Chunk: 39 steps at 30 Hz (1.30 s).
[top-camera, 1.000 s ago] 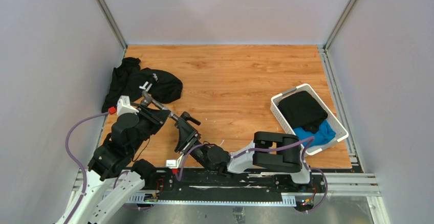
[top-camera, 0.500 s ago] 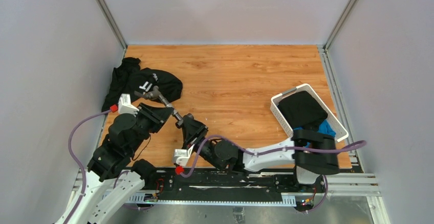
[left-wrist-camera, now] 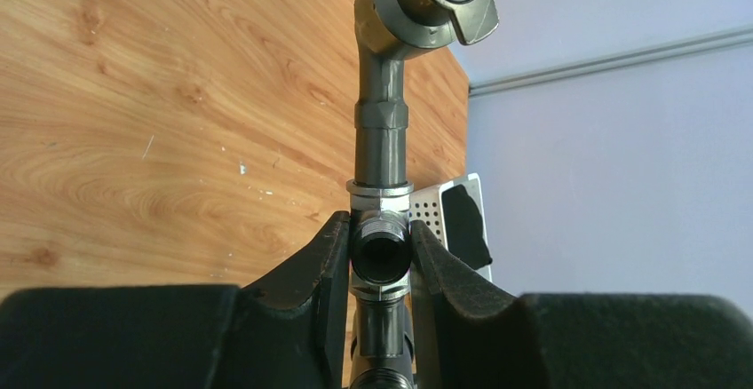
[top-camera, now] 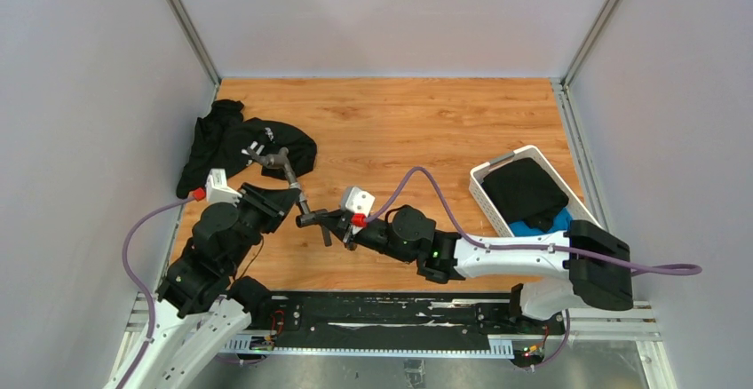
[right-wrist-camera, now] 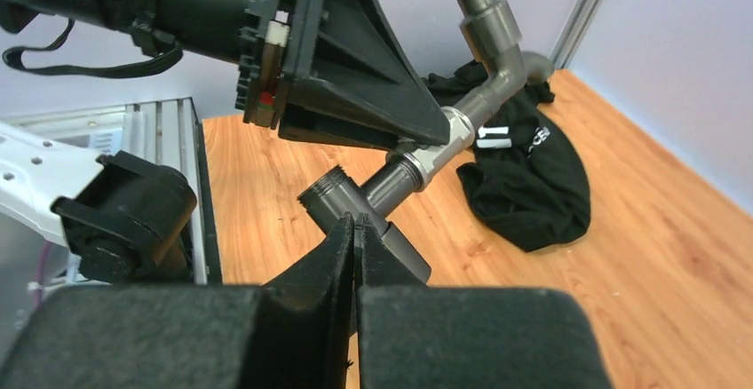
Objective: Install the water faucets
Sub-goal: Screw the water faucet onto the adaptor.
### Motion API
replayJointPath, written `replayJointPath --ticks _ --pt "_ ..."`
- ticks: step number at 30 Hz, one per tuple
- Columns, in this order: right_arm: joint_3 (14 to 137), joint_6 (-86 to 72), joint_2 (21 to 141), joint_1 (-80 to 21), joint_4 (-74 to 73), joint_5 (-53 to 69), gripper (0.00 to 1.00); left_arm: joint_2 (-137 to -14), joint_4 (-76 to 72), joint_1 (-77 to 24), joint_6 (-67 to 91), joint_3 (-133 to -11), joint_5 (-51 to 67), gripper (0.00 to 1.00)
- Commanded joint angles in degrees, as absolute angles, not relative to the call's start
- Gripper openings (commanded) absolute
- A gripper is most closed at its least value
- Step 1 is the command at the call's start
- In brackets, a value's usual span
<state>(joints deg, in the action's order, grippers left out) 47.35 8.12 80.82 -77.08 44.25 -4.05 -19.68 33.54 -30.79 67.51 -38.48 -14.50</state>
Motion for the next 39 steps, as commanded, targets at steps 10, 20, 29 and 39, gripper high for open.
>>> replayJointPath --ticks 10,20,29,39 --pt "45.5 32.0 79.4 -82.2 41.7 -14.2 0.60 -17.8 29.8 -30.5 71.5 -38.8 -17.8 0.00" --pt "50.4 66.1 98.5 -91.8 72.9 -37.9 0.63 -18.3 29.6 -30.6 72.7 -38.5 -17.8 0.00" --pt "61.6 82.0 114.0 -92.6 91.5 -48.9 0.36 -17.9 29.1 -30.6 72.7 -37.9 -17.2 0.00" --pt "61.3 72.6 111.3 -91.2 91.5 -53.5 0.11 -16.7 29.3 -30.6 72.6 -38.0 -17.8 0.00"
